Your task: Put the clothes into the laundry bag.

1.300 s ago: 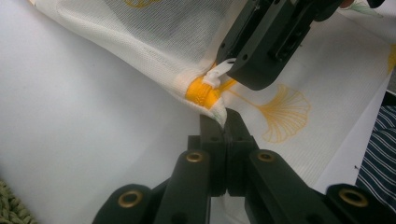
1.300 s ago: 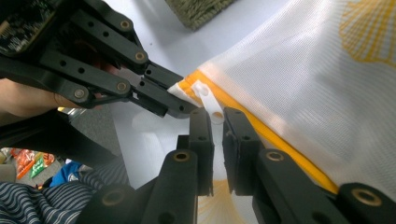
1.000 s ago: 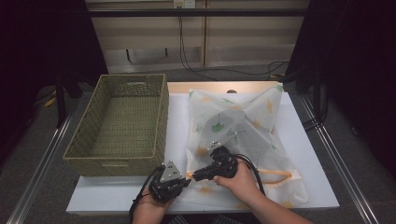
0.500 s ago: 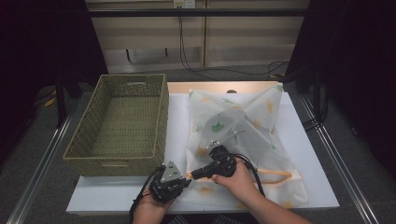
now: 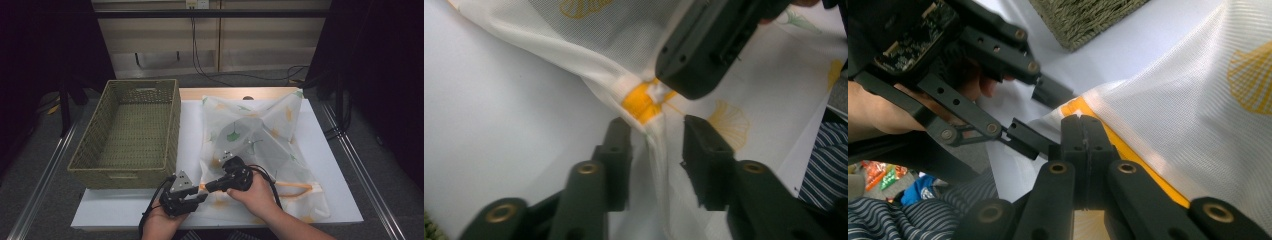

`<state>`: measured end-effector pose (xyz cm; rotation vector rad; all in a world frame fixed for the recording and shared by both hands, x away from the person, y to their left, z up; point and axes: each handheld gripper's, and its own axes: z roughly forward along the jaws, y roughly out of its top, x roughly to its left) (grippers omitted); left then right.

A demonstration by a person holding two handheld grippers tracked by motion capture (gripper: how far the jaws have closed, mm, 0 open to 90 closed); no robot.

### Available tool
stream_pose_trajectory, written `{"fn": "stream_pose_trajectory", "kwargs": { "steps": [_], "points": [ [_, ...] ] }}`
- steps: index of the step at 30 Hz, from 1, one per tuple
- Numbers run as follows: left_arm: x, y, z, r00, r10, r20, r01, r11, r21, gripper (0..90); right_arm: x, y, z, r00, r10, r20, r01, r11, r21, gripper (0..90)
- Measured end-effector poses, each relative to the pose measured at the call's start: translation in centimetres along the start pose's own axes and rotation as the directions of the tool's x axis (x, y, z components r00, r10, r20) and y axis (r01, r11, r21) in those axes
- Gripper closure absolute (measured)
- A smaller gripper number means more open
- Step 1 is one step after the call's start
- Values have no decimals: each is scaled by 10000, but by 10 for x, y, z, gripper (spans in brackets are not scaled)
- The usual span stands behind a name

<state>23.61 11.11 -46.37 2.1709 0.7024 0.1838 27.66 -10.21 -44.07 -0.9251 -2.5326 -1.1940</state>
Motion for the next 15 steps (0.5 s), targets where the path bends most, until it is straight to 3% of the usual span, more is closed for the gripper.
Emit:
{"fn": "stream_pose_trajectory", "kwargs": {
  "steps": [3,7,12,15],
  "points": [
    [1,2,1,10000,28,-72,-27,9999,132,664,1,0,2,9998,-181,-87,182,9998,115,900],
    [1,2,2,9996,105,-276,-102,9999,91,845,4,2,3,9995,-310,-64,312,9992,254,900],
    [1,3,0,9986,326,-426,-318,9993,190,880,5,3,2,9991,-409,115,405,9986,325,900],
    [0,3,0,9990,155,-409,-152,9999,64,886,3,4,1,9994,-346,88,343,9989,308,900]
  ]
}}
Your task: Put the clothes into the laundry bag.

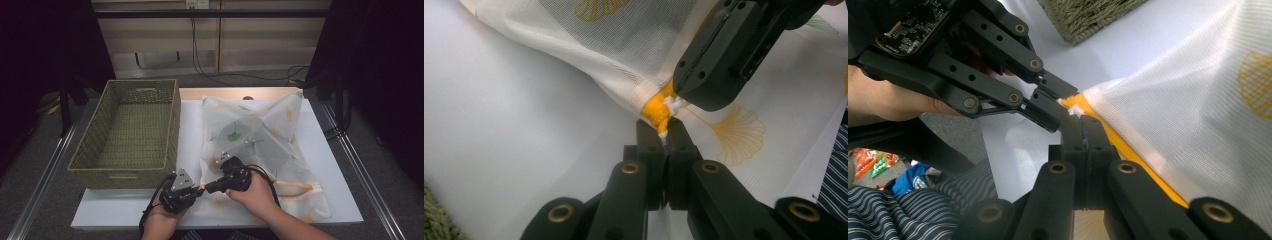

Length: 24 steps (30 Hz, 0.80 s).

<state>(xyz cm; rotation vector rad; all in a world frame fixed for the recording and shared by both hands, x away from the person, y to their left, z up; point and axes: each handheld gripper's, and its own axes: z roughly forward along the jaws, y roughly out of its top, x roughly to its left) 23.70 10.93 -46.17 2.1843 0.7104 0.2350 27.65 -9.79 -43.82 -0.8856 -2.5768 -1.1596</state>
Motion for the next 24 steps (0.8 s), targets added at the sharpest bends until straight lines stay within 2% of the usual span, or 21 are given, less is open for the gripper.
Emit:
{"fn": "stream_pose_trajectory", "kwargs": {
  "steps": [4,8,9,10,11,12,24],
  "points": [
    [1,0,-1,9999,106,60,-106,9999,-53,889,0,0,0,10000,37,51,-37,10000,36,900],
    [0,0,-2,10000,-18,50,19,9999,-147,889,-1,-1,-1,9999,145,89,-146,9999,67,900],
    [0,0,-2,9999,105,23,-105,9999,-83,889,-1,-1,-1,9999,138,99,-138,9999,87,900],
    [1,-1,-2,9999,149,66,-147,9995,-279,888,-1,-1,-2,9998,128,156,-129,9999,93,900],
    [0,-1,-4,10000,53,61,-52,9997,-253,888,0,-1,-2,9996,70,280,-73,9999,109,900],
    [1,-1,-4,9999,-72,149,78,9991,-414,888,0,-1,-3,9990,204,408,-212,9995,214,900],
    [4,-2,-8,10000,-53,56,56,9986,-528,888,-6,-8,-15,9957,313,877,-338,9991,274,900]
  ]
}}
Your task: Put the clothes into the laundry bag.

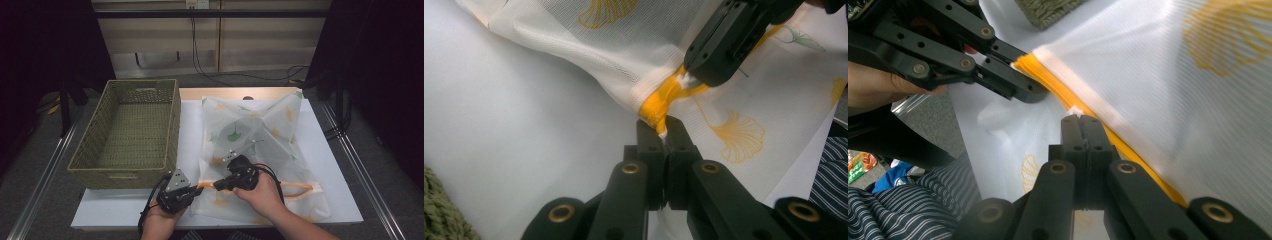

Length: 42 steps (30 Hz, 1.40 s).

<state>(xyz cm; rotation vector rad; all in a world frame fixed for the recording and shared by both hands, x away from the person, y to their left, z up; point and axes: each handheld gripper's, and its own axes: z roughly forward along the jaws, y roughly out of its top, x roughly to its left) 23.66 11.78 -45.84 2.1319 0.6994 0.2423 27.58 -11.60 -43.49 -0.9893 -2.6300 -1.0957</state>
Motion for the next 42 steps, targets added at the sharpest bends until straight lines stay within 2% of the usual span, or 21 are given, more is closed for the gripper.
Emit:
{"fn": "stream_pose_trajectory", "kwargs": {
  "steps": [2,8,13,17,23,25,42],
  "points": [
    [0,-1,1,10000,-42,65,43,10000,-16,888,-1,-2,-3,10000,23,91,-23,10000,-9,900],
    [-1,-1,0,10000,-45,-82,47,9997,232,888,-2,-7,-13,9995,-29,326,31,10000,-56,900],
    [-1,-2,1,10000,-21,51,20,9997,259,887,-4,-13,-24,9987,7,510,2,9998,-178,900],
    [-3,-2,2,9998,88,199,-94,9996,284,887,-6,-17,-33,9977,21,680,-3,9996,-270,900],
    [-6,0,3,9994,313,164,-321,9982,507,887,-8,-25,-44,9964,98,847,-72,9995,-299,900],
    [-5,-1,3,9997,157,185,-166,9987,486,887,-10,-27,-49,9959,171,892,-141,9993,-343,900],
    [-2,-4,3,9994,162,300,-183,9972,719,886,-18,-52,-87,9877,463,1492,-342,9960,-825,900]
  ]
}}
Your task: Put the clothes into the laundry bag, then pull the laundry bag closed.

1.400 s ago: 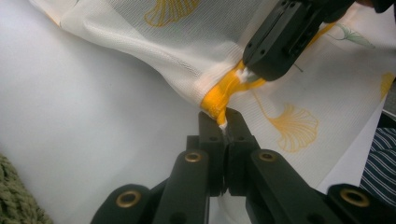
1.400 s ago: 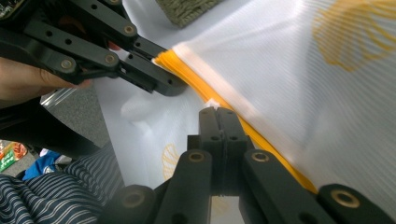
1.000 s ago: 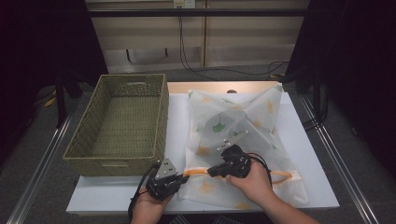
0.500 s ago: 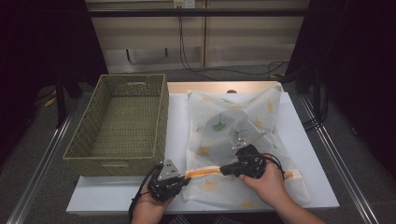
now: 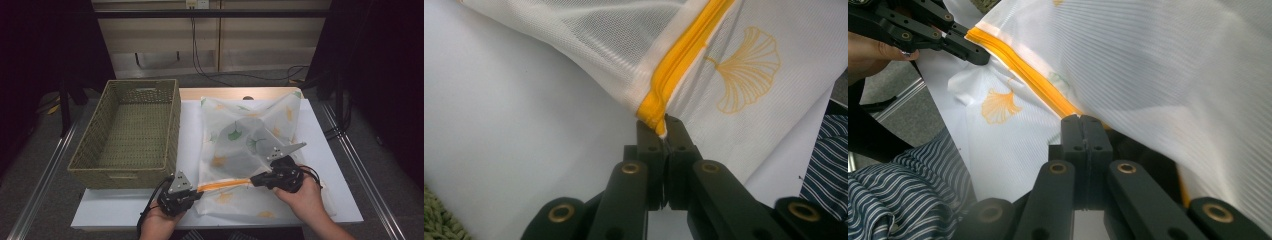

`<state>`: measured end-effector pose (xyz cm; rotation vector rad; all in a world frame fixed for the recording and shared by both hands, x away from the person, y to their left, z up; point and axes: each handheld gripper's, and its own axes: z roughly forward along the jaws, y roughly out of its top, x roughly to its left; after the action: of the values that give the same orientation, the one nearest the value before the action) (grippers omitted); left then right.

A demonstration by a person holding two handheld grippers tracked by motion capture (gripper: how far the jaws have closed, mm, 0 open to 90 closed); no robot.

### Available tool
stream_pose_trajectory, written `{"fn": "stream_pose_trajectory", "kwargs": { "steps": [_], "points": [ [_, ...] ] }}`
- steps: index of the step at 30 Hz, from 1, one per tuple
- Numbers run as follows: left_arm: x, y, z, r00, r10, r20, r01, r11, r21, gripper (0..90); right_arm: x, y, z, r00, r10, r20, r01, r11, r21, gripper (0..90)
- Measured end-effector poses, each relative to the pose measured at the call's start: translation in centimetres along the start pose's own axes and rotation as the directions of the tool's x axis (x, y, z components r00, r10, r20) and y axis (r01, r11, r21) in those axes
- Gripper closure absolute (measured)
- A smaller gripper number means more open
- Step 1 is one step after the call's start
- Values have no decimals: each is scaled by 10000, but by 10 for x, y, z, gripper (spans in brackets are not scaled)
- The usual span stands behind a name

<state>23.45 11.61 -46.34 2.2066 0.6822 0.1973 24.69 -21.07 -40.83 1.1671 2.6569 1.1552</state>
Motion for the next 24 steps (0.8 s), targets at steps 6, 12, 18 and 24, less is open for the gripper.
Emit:
{"fn": "stream_pose_trajectory", "kwargs": {
  "steps": [6,12,18,24],
  "points": [
    [0,0,1,10000,-56,43,56,9999,-110,886,-3,-4,-13,9998,29,192,-26,9999,-168,900],
    [0,-1,1,10000,44,44,-44,10000,-19,886,-3,-8,-22,9994,30,333,-23,9998,-220,900],
    [0,-1,1,10000,-31,88,32,10000,-85,886,-5,-11,-30,9992,49,406,-37,9996,-292,900],
    [1,0,0,9999,91,49,-91,9999,97,886,-7,-15,-42,9986,14,534,14,9987,-511,900]
  ]
}}
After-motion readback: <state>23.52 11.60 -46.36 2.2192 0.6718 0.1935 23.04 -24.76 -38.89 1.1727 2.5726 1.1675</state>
